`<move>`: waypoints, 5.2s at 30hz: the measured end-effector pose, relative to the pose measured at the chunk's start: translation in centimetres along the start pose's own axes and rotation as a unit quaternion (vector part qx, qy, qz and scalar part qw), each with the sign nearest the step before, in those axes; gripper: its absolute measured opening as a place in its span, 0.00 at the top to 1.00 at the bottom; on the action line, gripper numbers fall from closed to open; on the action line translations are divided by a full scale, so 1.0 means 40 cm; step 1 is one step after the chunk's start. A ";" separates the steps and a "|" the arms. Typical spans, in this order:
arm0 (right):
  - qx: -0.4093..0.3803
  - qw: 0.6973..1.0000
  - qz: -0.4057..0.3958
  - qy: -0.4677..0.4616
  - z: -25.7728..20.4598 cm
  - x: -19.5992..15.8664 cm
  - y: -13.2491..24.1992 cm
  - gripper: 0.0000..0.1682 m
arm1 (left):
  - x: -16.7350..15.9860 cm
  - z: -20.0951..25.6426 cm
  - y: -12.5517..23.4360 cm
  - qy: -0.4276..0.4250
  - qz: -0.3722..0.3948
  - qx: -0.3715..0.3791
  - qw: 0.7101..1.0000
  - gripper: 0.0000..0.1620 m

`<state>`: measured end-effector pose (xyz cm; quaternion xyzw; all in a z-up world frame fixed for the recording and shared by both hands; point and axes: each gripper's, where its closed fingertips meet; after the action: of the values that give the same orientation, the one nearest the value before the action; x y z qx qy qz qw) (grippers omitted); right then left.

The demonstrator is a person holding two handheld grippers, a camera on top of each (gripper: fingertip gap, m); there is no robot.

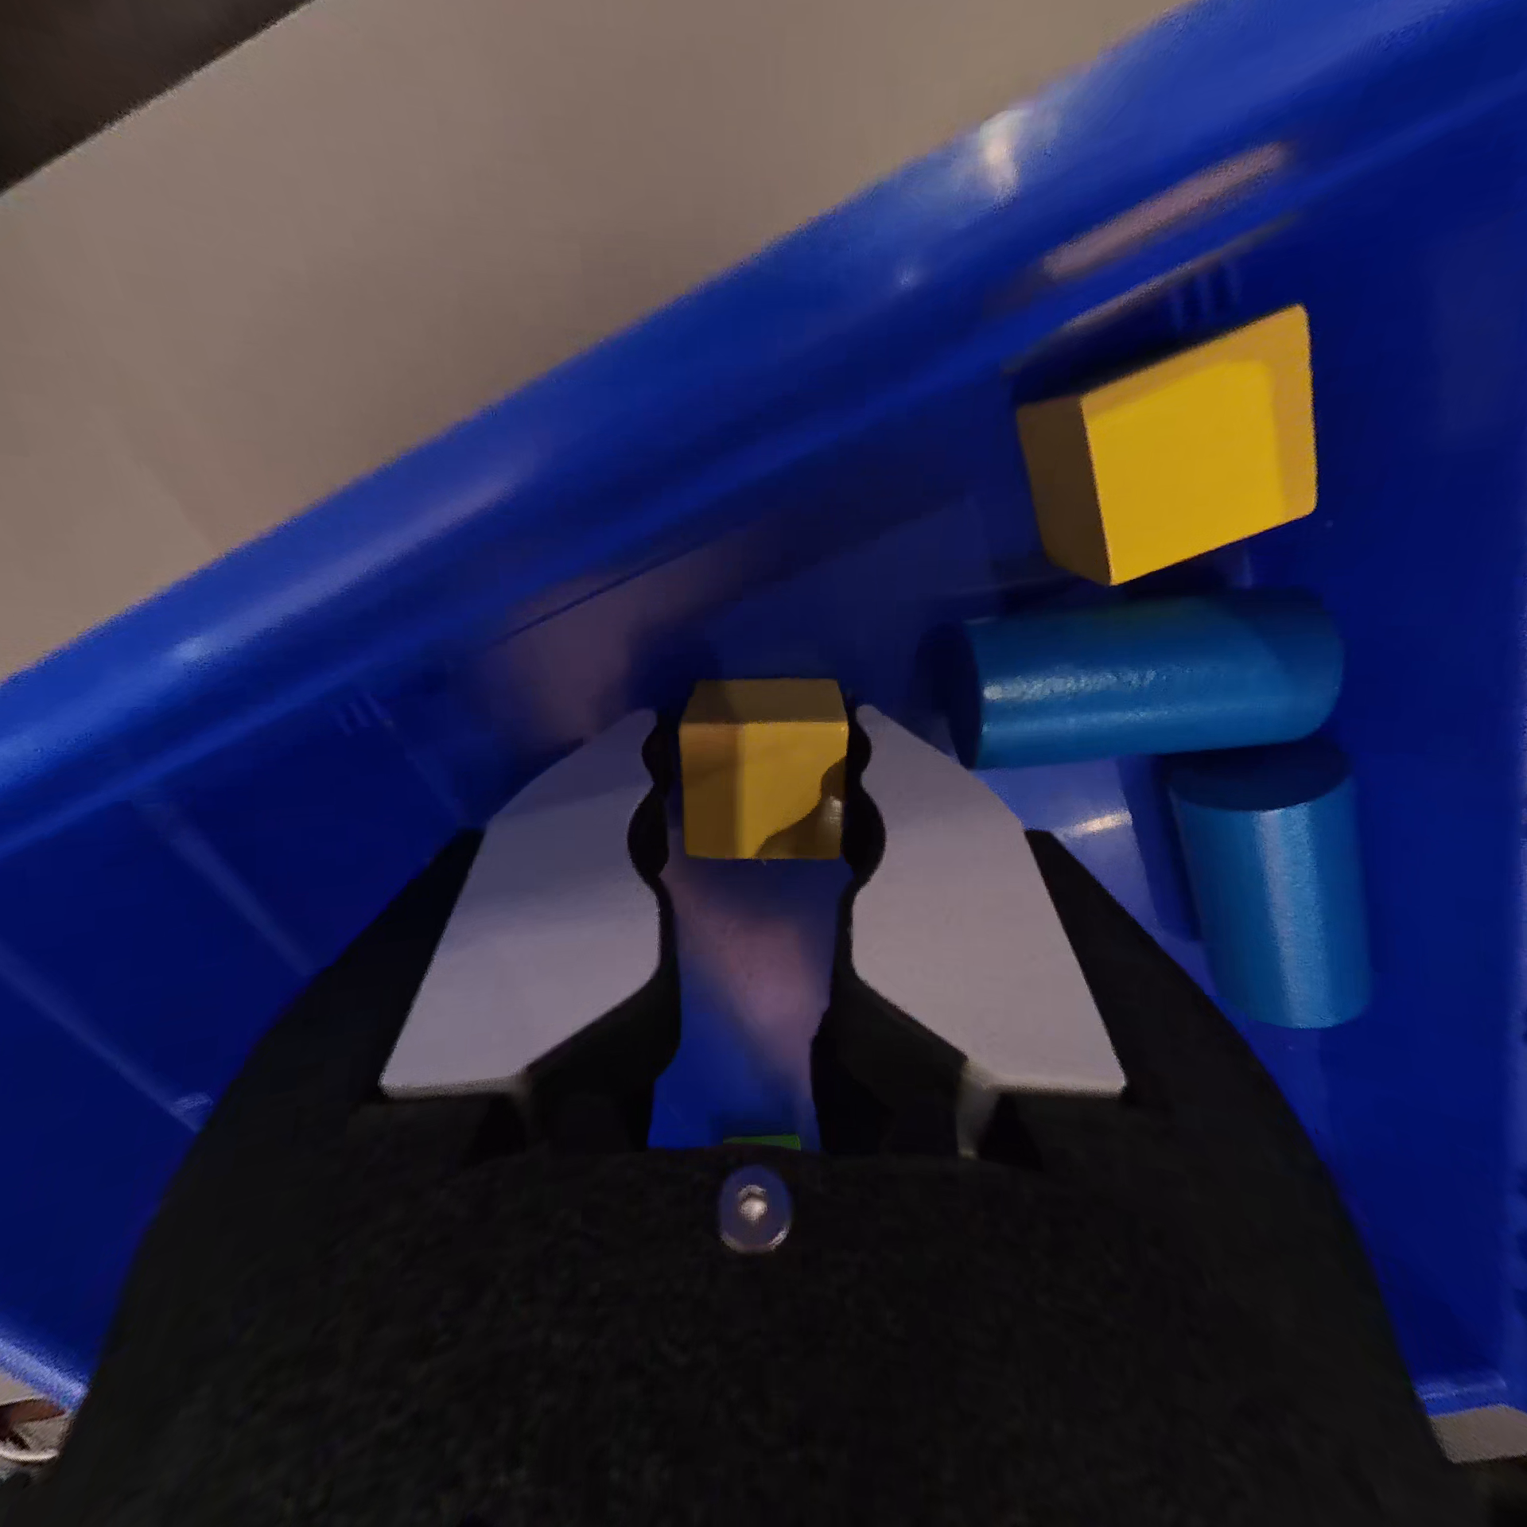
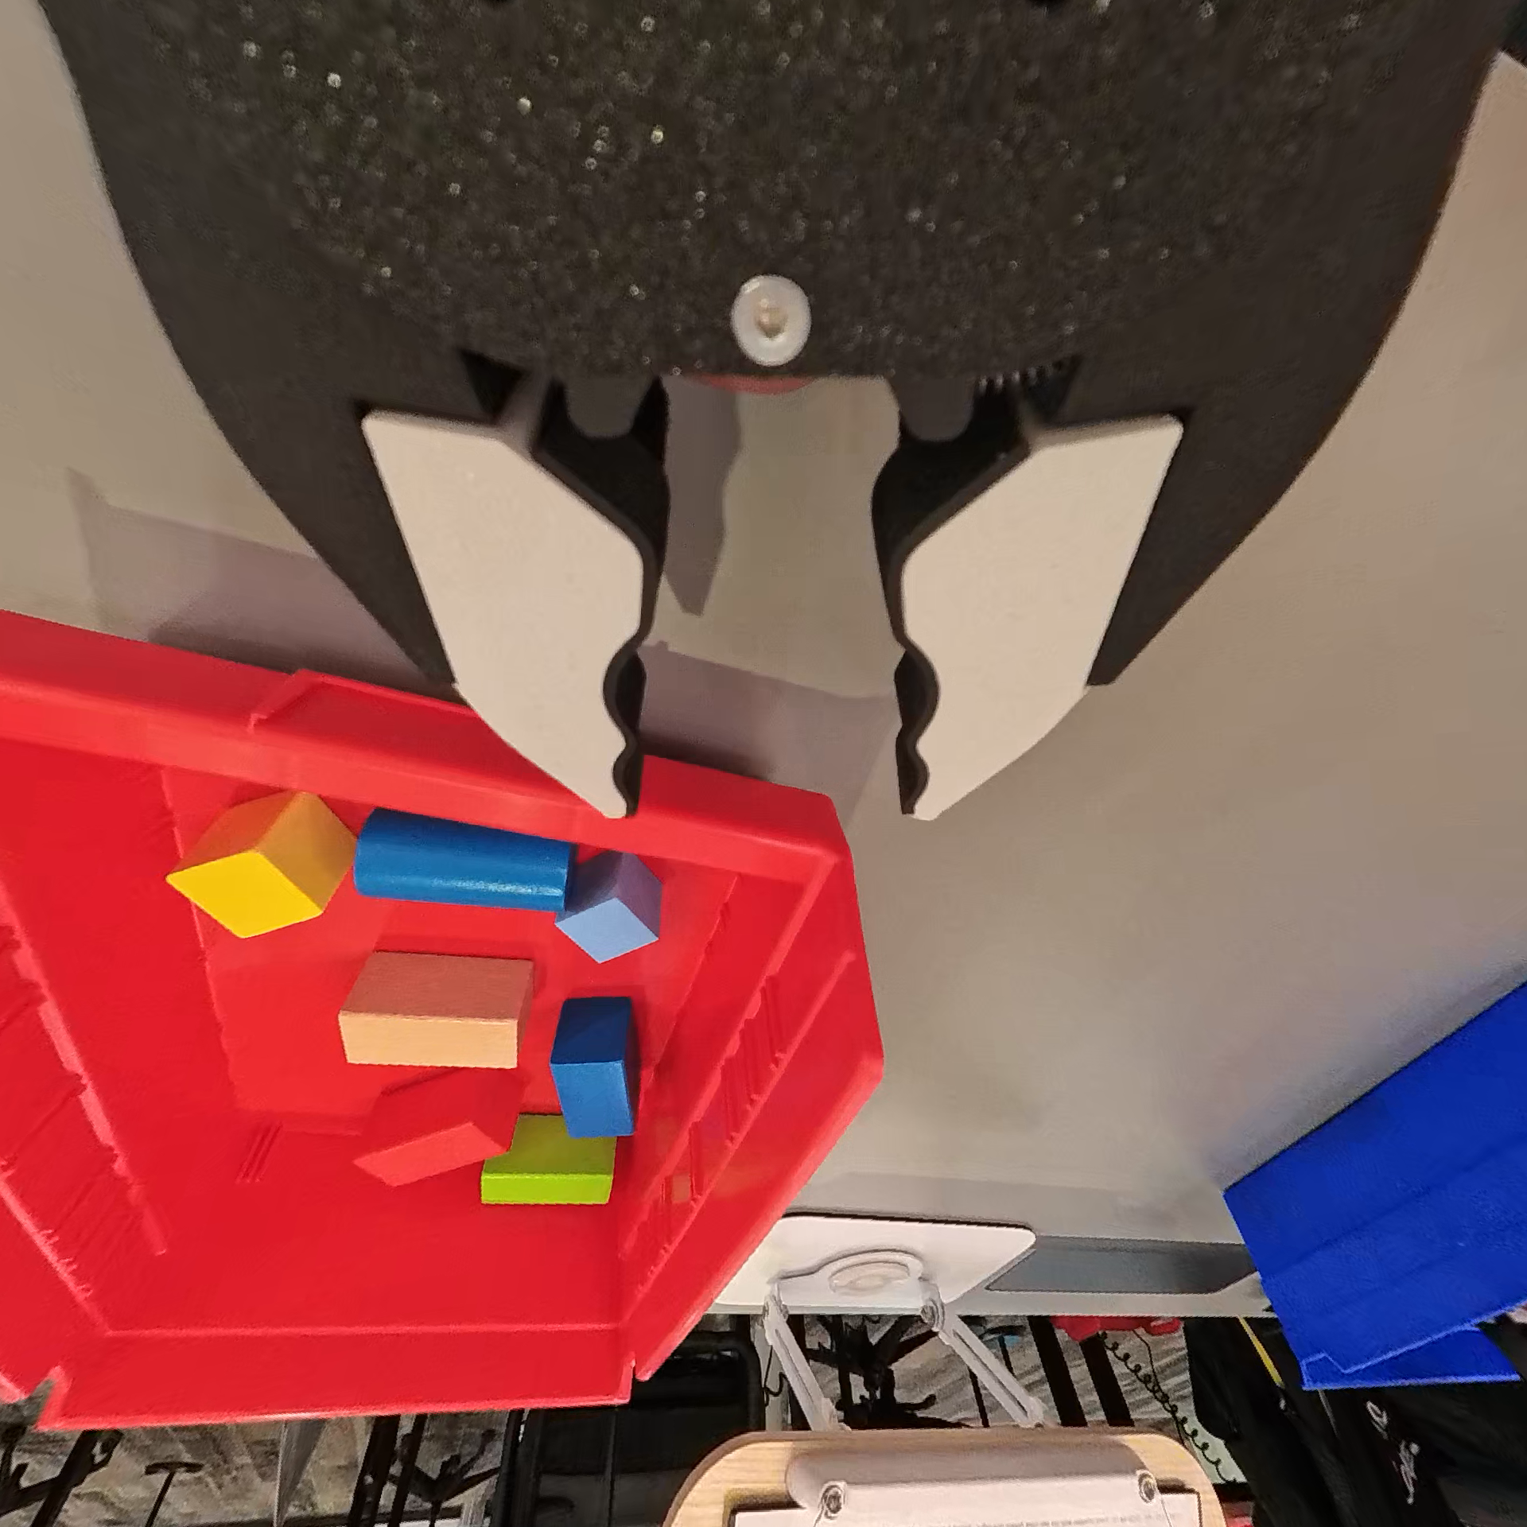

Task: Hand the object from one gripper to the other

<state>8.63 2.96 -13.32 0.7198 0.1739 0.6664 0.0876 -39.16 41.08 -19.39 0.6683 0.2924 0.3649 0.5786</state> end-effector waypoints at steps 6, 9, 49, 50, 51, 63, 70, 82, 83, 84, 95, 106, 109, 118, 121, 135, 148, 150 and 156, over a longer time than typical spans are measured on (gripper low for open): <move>0.001 1.000 -0.002 0.002 -0.003 -0.001 0.001 0.65 | -0.003 -0.002 0.031 0.024 0.013 -0.002 1.000 0.79; -0.004 1.000 0.002 0.010 0.000 0.006 0.002 0.65 | 0.027 0.048 0.128 0.056 0.100 -0.085 0.990 0.79; 0.218 0.944 0.104 0.223 -0.163 0.553 -0.019 0.80 | -0.525 0.846 0.439 -0.008 0.349 -0.600 0.719 0.66; 0.176 0.963 0.068 0.194 -0.078 0.541 -0.033 0.80 | -0.535 0.829 0.404 -0.003 0.357 -0.567 0.742 0.67; 0.130 0.977 0.034 0.166 0.003 0.522 -0.048 0.80 | -0.543 0.815 0.379 -0.005 0.359 -0.542 0.760 0.67; -0.021 0.894 -0.447 -0.030 0.267 0.023 -0.206 0.80 | -0.545 0.841 0.340 -0.056 0.362 -0.482 0.796 0.68; -0.038 0.870 -0.491 -0.039 0.284 -0.035 -0.257 0.80 | -0.548 0.852 0.323 -0.070 0.351 -0.469 0.807 0.68; -0.053 0.993 -0.104 0.018 0.267 0.480 0.002 0.70 | -0.547 0.831 0.314 -0.092 0.375 -0.399 0.831 0.64; -0.046 0.998 -0.023 0.030 0.238 0.538 0.040 0.68 | -0.544 0.826 0.311 -0.096 0.381 -0.385 0.836 0.64; -0.045 0.998 0.049 0.016 0.209 0.576 0.075 0.65 | -0.545 0.822 0.307 -0.102 0.383 -0.370 0.840 0.65; 0.116 0.993 -0.025 -0.009 -0.115 0.056 0.045 0.65 | -0.488 0.634 0.461 -0.127 0.441 -0.175 0.871 0.56; 0.192 0.980 -0.035 -0.026 -0.178 0.055 0.025 0.68 | -0.283 0.347 0.433 -0.356 0.357 -0.031 0.863 0.52; 0.219 0.974 -0.021 -0.062 -0.187 0.076 0.023 0.68 | -0.209 0.307 0.344 -0.392 0.301 -0.032 0.869 0.46; 0.247 0.965 -0.025 -0.089 -0.196 0.043 -0.015 0.66 | -0.084 0.283 0.112 -0.469 0.201 -0.067 0.857 0.47; 0.255 0.963 -0.029 -0.080 -0.202 0.032 -0.022 0.66 | -0.061 0.277 0.073 -0.475 0.182 -0.067 0.859 0.47; 0.281 0.958 -0.058 -0.028 -0.237 0.012 -0.014 0.65 | -0.106 0.257 0.160 -0.447 0.203 -0.073 0.868 0.55; 0.471 0.878 0.019 -0.090 -0.467 0.351 -0.082 0.63 | -0.234 0.619 0.699 -0.442 0.589 -0.085 0.671 0.56; 0.528 0.839 0.014 -0.131 -0.538 0.410 -0.098 0.59 | -0.229 0.698 0.731 -0.449 0.599 -0.092 0.657 0.56; 0.705 0.657 -0.032 -0.265 -0.668 0.470 -0.039 0.56 | -0.217 0.878 0.734 -0.489 0.594 -0.094 0.632 0.56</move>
<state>-17.04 8.49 6.15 0.7058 0.5840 0.1217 -0.3821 -15.97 9.66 6.02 0.7202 -0.5291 0.2746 0.3549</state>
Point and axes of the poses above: each gripper's, where its closed fingertips meet, y back along the fingers, x out of its top, z = x × y across the jaws, and after that the axes turned 2 degrees about x, right-handed
